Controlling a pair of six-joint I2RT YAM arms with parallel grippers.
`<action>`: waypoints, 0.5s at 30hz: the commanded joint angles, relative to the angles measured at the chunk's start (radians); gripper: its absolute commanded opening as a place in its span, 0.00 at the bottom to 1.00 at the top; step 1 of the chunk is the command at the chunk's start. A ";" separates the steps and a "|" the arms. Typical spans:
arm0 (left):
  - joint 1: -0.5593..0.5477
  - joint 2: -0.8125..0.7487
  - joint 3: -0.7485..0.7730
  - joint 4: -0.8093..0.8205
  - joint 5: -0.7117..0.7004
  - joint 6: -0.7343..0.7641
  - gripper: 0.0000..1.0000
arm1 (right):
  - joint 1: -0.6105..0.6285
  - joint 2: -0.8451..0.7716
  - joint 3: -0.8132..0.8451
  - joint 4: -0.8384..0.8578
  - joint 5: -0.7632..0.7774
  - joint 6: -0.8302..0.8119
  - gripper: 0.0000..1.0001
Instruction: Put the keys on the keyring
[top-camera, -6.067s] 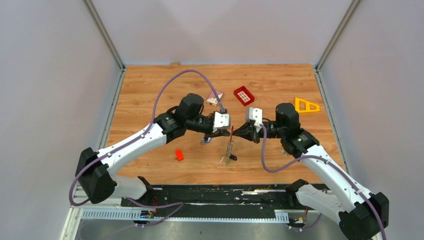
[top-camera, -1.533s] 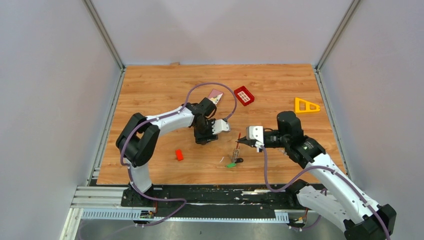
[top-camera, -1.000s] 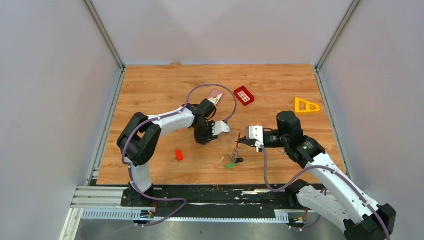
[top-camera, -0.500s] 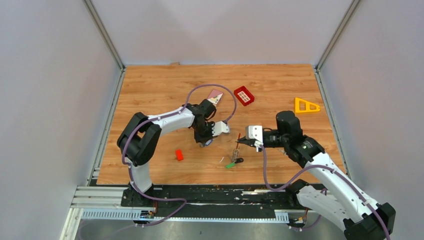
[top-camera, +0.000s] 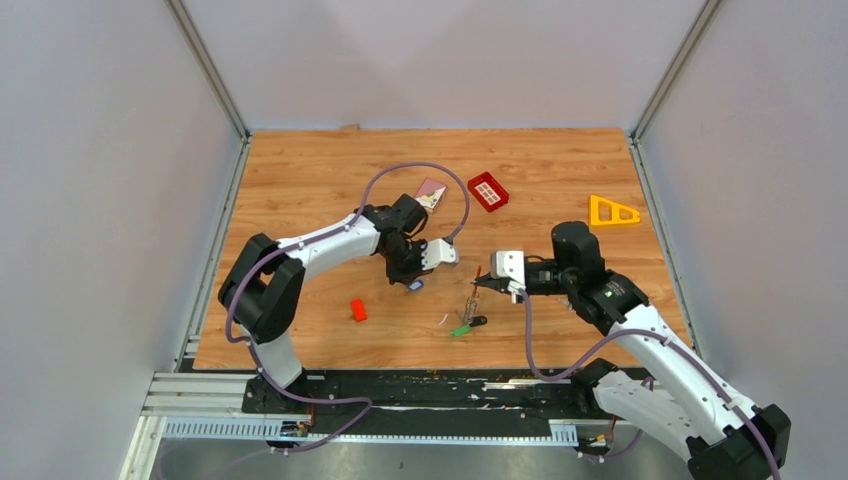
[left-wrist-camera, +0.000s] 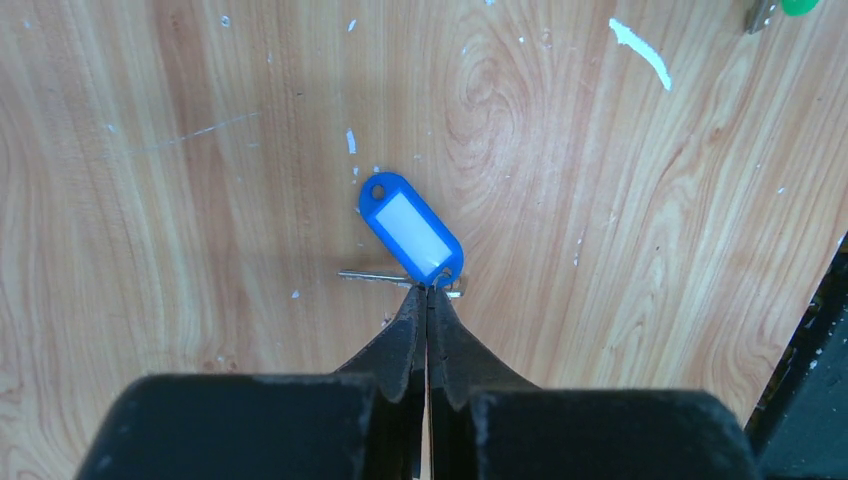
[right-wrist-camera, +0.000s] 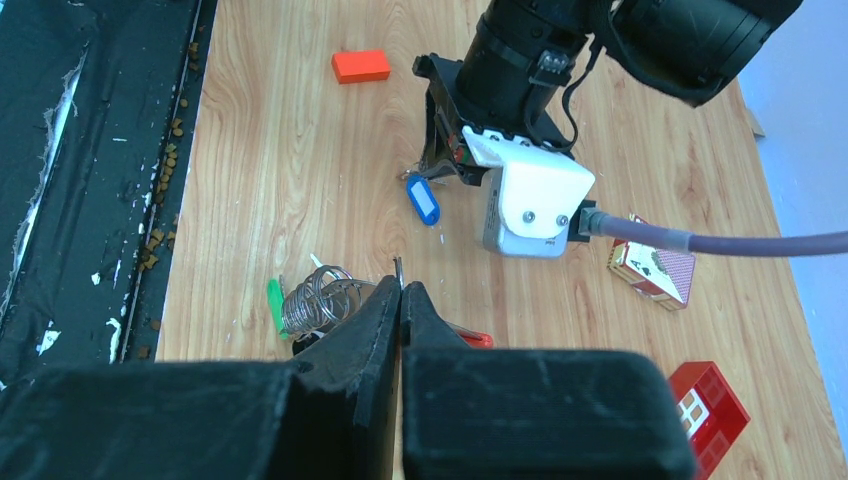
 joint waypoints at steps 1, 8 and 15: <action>0.001 -0.069 -0.030 0.037 0.037 -0.016 0.00 | 0.001 0.004 0.009 0.019 -0.012 -0.001 0.00; -0.009 -0.113 -0.106 0.124 0.028 -0.040 0.00 | 0.001 0.008 0.009 0.021 -0.006 -0.001 0.00; -0.025 -0.139 -0.153 0.166 0.013 -0.056 0.00 | 0.001 0.008 0.009 0.021 0.000 -0.001 0.00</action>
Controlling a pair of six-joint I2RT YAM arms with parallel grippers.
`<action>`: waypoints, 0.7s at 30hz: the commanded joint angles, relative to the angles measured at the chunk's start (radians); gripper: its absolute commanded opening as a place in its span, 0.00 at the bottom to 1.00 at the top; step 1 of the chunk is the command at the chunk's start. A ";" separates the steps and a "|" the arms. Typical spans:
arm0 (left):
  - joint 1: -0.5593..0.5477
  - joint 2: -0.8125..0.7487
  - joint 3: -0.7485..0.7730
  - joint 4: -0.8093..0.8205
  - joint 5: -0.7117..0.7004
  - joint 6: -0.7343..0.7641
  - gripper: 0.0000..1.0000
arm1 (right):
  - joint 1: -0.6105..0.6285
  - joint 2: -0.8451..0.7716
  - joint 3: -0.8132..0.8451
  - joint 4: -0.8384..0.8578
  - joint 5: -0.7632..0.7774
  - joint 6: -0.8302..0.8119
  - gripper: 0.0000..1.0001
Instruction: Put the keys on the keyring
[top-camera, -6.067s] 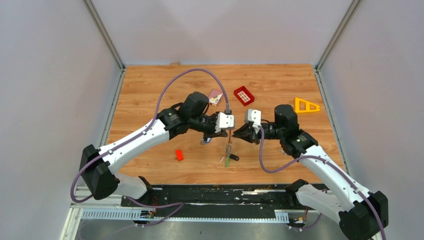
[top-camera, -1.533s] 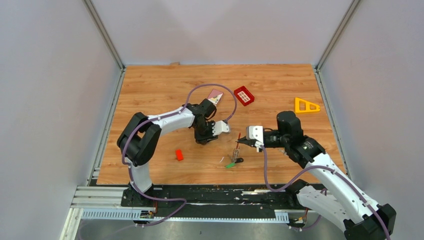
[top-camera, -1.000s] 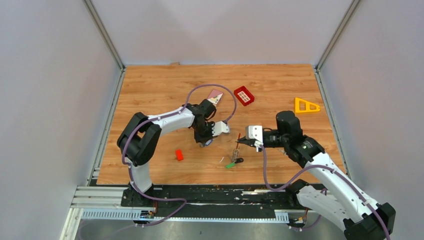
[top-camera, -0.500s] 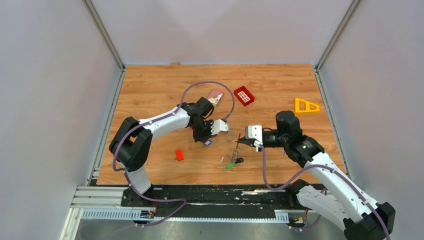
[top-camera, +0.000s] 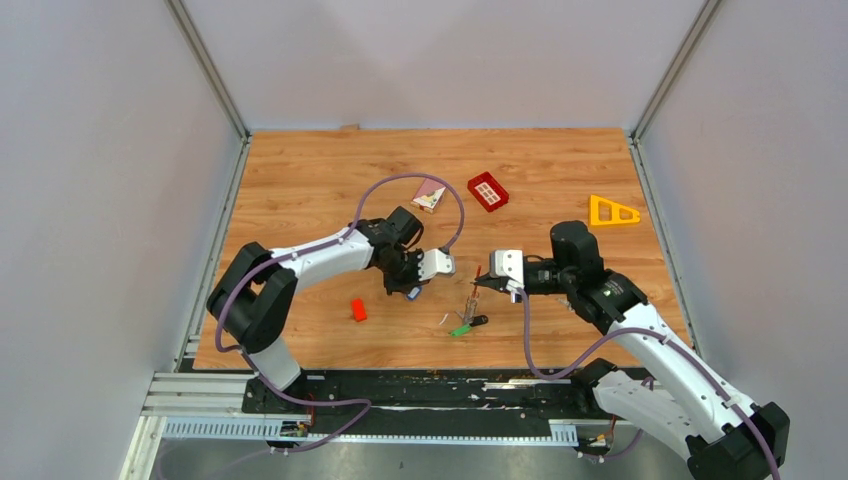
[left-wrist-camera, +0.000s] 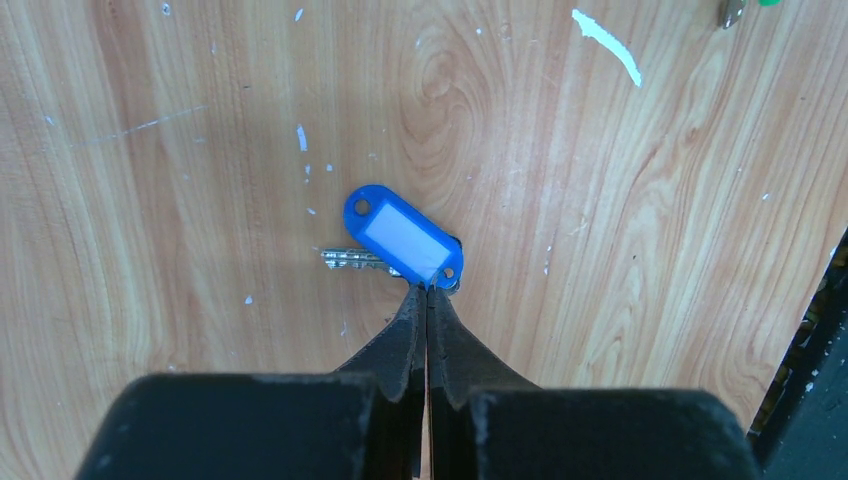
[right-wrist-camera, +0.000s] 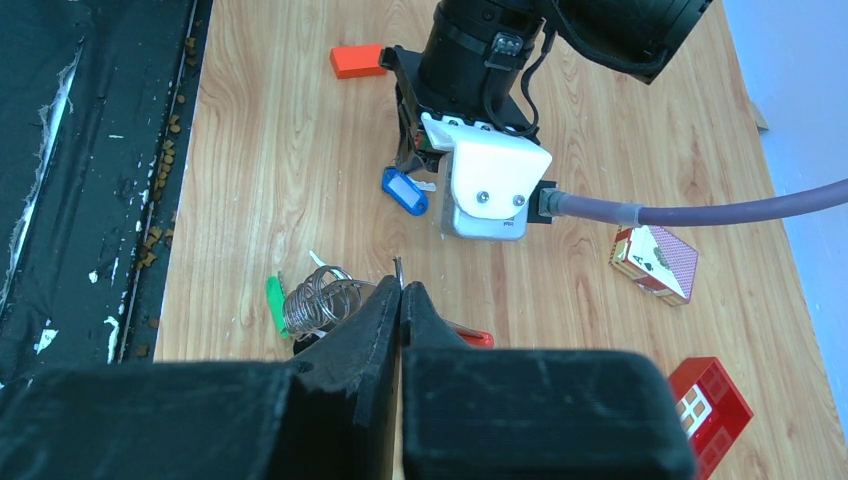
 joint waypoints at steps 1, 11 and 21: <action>-0.009 -0.057 -0.012 0.046 0.007 -0.022 0.00 | 0.001 0.000 0.009 0.021 -0.007 -0.001 0.00; -0.010 -0.076 -0.058 0.053 0.016 0.001 0.02 | 0.001 0.010 0.009 0.020 -0.003 -0.002 0.00; -0.018 -0.101 -0.118 0.063 0.019 0.044 0.11 | 0.001 0.012 0.009 0.021 0.002 -0.003 0.00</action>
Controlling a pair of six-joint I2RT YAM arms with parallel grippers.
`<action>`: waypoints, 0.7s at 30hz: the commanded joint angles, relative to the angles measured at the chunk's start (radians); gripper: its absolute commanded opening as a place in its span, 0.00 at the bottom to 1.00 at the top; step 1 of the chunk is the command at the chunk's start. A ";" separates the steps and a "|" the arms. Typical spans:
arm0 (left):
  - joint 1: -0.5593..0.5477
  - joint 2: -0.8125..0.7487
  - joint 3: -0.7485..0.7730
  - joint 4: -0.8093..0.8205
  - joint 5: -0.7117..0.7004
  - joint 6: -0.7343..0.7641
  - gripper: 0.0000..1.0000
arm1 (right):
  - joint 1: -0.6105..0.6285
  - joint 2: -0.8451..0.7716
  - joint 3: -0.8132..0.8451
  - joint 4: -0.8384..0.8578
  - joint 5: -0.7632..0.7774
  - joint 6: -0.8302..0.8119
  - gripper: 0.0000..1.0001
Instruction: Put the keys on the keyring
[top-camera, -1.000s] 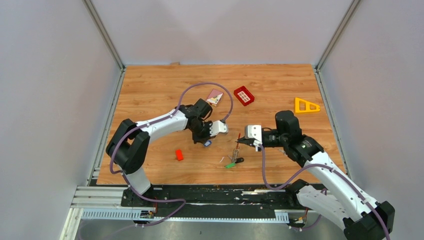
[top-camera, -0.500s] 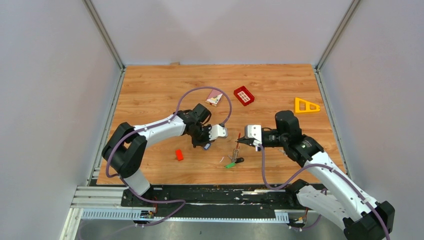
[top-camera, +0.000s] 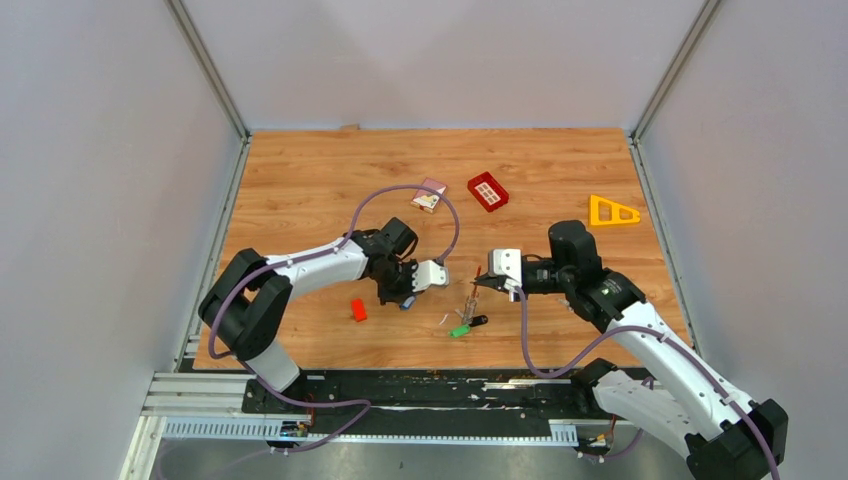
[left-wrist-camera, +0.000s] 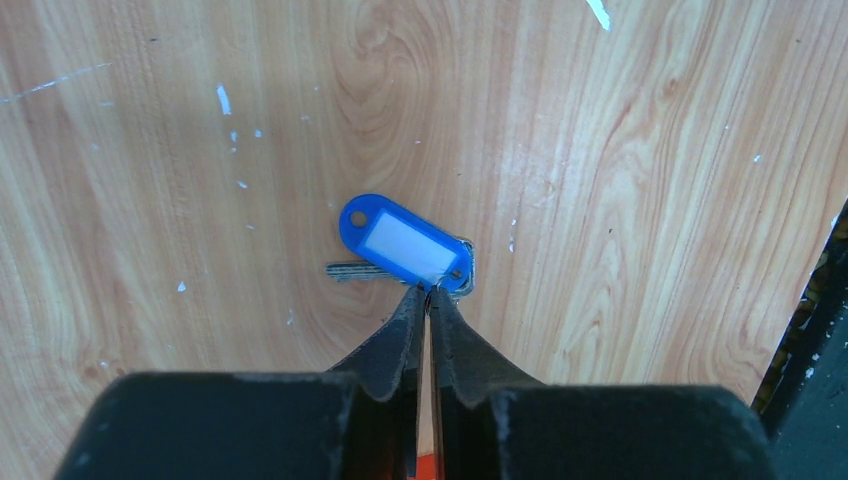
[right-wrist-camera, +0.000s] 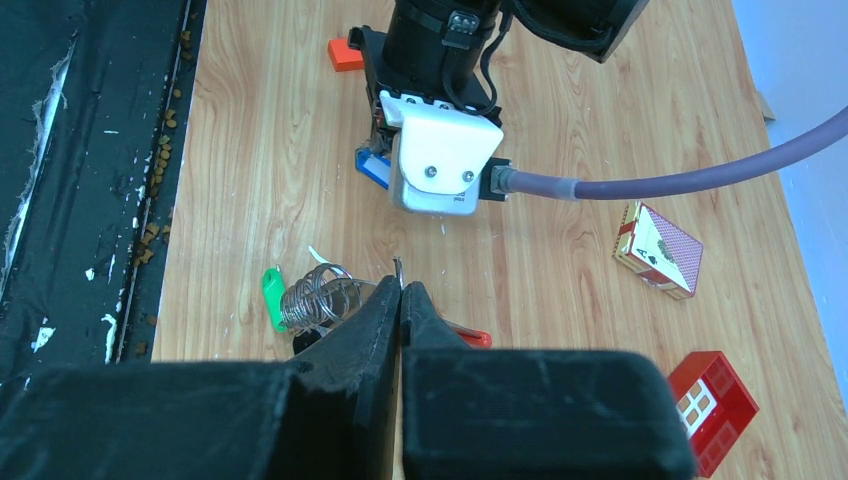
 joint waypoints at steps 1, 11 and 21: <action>-0.010 -0.051 -0.016 0.019 0.022 0.032 0.12 | 0.001 0.000 0.009 0.021 -0.008 -0.003 0.00; -0.011 -0.060 -0.021 -0.003 0.020 0.046 0.26 | 0.001 0.002 0.009 0.021 -0.005 -0.003 0.00; -0.011 -0.057 -0.015 -0.005 -0.011 0.067 0.54 | 0.001 0.004 0.009 0.020 -0.006 -0.003 0.00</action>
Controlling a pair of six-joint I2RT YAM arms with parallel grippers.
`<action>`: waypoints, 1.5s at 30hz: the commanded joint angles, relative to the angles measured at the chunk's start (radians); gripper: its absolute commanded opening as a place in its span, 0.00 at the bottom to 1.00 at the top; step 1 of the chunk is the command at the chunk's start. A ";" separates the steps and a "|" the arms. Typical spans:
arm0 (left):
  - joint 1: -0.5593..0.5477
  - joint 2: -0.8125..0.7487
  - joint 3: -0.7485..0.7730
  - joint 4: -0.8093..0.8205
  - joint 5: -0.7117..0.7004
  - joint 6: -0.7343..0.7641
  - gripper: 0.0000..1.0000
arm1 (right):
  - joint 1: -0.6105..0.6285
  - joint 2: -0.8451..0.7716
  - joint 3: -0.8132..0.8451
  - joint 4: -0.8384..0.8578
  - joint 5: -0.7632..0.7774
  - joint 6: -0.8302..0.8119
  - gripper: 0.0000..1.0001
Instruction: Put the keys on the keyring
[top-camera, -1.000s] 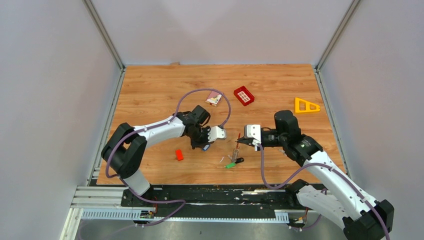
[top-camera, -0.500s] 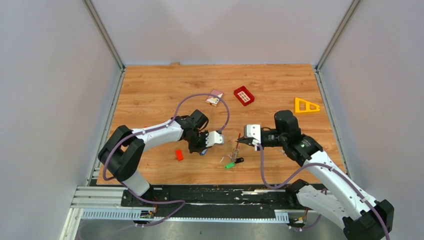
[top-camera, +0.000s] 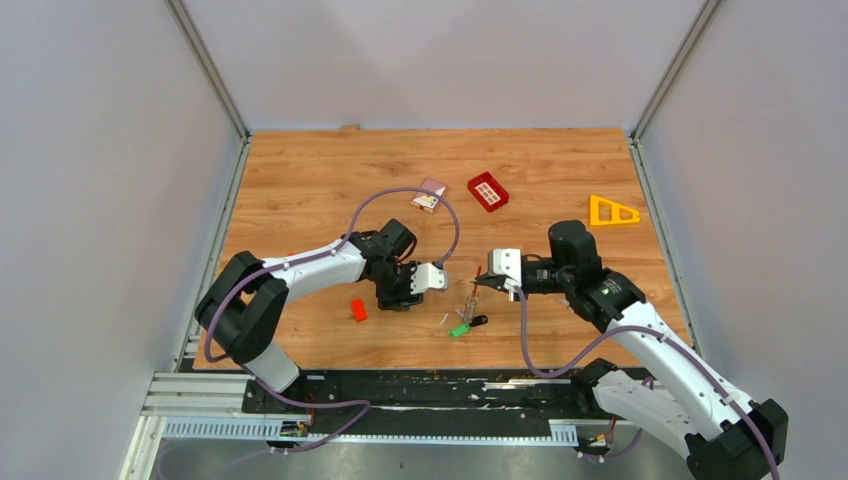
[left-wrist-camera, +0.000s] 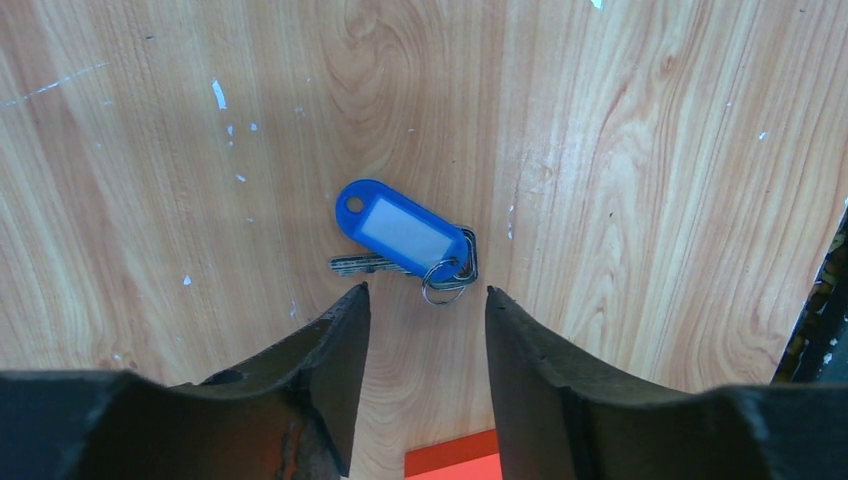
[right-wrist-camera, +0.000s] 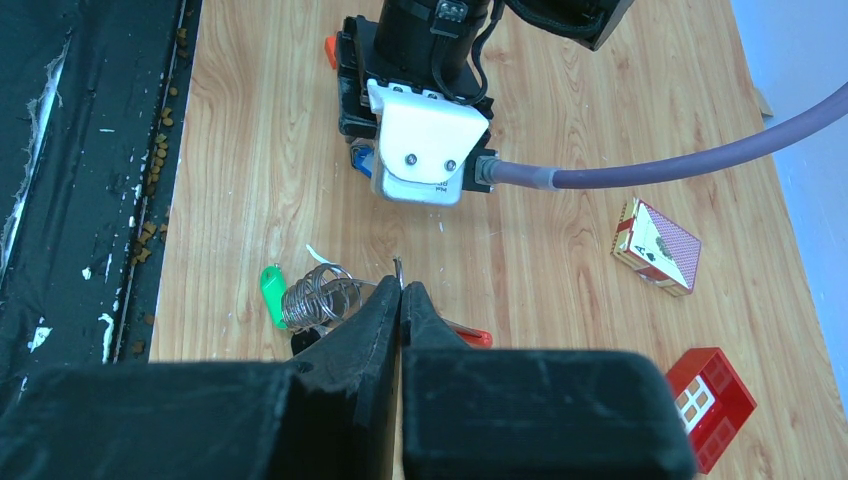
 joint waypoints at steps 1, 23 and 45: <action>-0.004 -0.027 0.007 -0.001 0.001 0.029 0.55 | 0.001 0.004 0.009 0.020 -0.013 -0.003 0.00; -0.013 0.023 -0.037 0.037 0.002 0.030 0.47 | 0.001 0.006 0.009 0.017 -0.016 -0.004 0.00; -0.031 -0.010 -0.041 0.022 0.006 0.016 0.22 | 0.001 0.008 0.010 0.014 -0.013 -0.006 0.00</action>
